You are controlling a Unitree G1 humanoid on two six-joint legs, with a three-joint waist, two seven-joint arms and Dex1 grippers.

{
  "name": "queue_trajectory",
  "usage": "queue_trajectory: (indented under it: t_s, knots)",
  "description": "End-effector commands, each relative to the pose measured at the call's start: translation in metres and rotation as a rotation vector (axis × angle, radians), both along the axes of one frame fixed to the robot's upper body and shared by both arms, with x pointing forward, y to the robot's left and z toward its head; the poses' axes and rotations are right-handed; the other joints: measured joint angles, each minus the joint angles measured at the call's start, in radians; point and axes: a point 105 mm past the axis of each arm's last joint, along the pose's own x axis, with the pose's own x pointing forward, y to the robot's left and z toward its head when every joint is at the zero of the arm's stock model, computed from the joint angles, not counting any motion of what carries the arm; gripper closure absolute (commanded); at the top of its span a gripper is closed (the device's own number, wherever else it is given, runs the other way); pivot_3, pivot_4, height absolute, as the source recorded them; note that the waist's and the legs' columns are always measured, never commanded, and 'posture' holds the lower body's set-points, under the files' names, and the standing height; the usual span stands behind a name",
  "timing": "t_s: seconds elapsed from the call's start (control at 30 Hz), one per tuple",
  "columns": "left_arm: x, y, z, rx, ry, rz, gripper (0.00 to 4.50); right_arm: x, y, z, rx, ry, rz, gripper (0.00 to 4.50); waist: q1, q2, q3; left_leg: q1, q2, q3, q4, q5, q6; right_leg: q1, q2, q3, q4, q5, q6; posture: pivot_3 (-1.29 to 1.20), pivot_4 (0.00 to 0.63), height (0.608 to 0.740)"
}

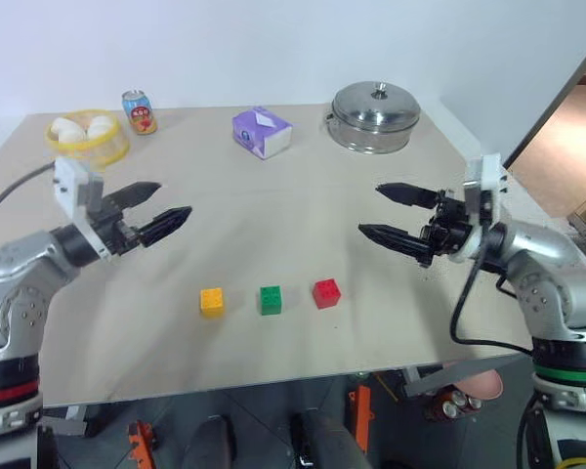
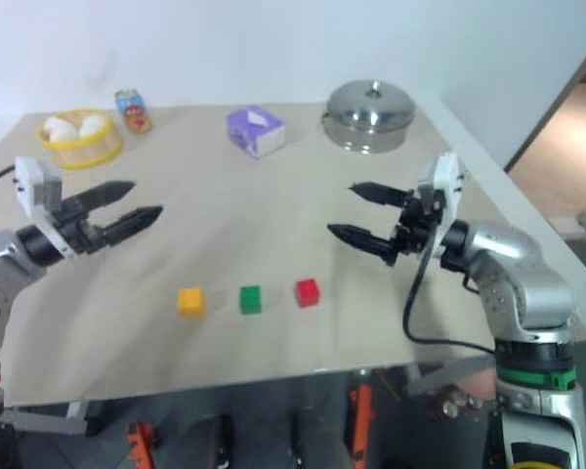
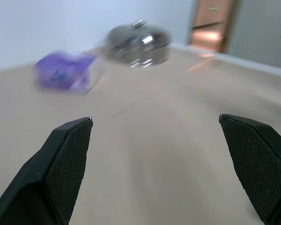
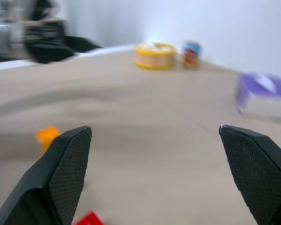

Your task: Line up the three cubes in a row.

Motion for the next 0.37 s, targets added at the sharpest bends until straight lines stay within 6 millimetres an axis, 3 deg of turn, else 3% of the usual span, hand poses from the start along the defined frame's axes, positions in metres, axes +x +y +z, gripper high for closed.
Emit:
queue_trajectory:
  t_s: [0.03, 0.37]
  knots:
    - [-0.009, 0.007, 0.013, 0.012, -0.08, 0.061, 0.03, 0.006, -0.007, -0.001, 0.017, -0.029, -0.08, 0.0, 0.0, 0.0, 0.0, 0.0, 0.0, 0.0, 0.0, 0.0, 0.0, 0.0, 0.0, 0.001, 0.0, 0.0, 0.0, 0.0, 0.15, 0.74]
    - [-0.01, 0.008, 0.011, 0.006, -0.088, 0.1, 0.03, 0.018, -0.005, -0.029, 0.025, 0.013, -0.175, 0.0, 0.0, 0.0, 0.0, 0.0, -0.001, 0.001, 0.002, 0.0, 0.0, 0.001, 0.0, 0.002, 0.0, 0.0, -0.002, 0.0, 0.15, 0.74]
